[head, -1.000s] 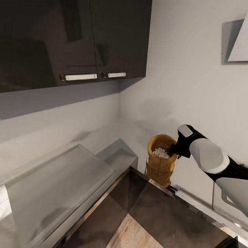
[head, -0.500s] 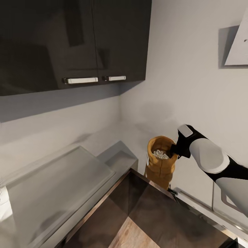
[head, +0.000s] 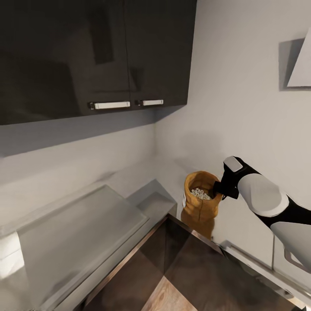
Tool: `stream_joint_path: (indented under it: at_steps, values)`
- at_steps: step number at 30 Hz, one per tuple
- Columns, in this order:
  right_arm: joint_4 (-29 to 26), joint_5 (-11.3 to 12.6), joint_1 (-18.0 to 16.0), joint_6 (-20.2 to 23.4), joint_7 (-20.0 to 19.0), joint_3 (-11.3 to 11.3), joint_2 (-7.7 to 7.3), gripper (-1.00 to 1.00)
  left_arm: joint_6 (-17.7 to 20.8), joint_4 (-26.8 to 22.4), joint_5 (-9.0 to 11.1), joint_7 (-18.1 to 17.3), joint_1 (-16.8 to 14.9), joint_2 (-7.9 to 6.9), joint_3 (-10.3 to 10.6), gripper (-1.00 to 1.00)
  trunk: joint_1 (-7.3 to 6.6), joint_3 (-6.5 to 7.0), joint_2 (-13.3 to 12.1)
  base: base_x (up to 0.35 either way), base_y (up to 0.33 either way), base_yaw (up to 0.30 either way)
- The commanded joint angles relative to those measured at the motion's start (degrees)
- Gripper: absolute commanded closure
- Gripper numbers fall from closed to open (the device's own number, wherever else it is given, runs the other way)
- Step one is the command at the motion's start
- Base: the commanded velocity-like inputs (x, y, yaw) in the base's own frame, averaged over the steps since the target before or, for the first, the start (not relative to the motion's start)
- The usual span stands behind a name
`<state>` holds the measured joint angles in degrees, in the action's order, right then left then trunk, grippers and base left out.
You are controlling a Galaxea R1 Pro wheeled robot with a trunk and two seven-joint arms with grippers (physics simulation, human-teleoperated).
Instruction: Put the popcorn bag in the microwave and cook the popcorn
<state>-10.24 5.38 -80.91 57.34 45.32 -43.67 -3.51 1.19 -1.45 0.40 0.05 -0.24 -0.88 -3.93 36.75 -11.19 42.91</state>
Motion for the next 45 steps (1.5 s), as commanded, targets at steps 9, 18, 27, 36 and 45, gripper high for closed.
stream_joint_path:
  at_steps: [9, 18, 27, 36, 45]
  values:
    - [0.0, 0.6, 0.0, 0.1, 0.5, 0.0, 0.0, 1.0, 0.1, 0.0, 0.0, 0.0, 0.0, 0.15, -0.4, -1.0, 0.01, 0.76, 0.1, 0.0, 0.0, 0.11]
    - [0.0, 0.6, 0.0, 0.1, 2.7, 0.0, 0.0, 1.0, 0.1, 0.0, 0.0, 0.0, 0.0, 0.88, -0.4, -1.0, 0.01, 1.61, 0.1, -0.183, -0.088, 0.023]
    - [0.0, 0.6, 0.0, 0.1, 4.7, 0.0, 0.0, 1.0, 0.1, 0.0, 0.0, 0.0, 0.0, 0.8, -0.4, -1.0, 0.01, 2.47, 0.1, -0.178, -0.006, -0.124]
    - [-0.1, 0.6, 0.0, 0.1, 4.7, -0.5, -0.28, 1.0, 0.1, 0.0, 0.0, 0.0, 0.0, 0.8, -0.4, -1.0, 0.01, 3.31, 0.1, -0.005, 0.0, -0.157]
    - [-0.1, 0.6, 0.0, 0.1, 4.8, -5.0, -0.39, 1.0, 0.1, 0.0, 0.0, 0.0, 0.0, 0.8, -0.4, -1.0, 0.01, 4.08, 0.1, 0.0, 0.0, -0.191]
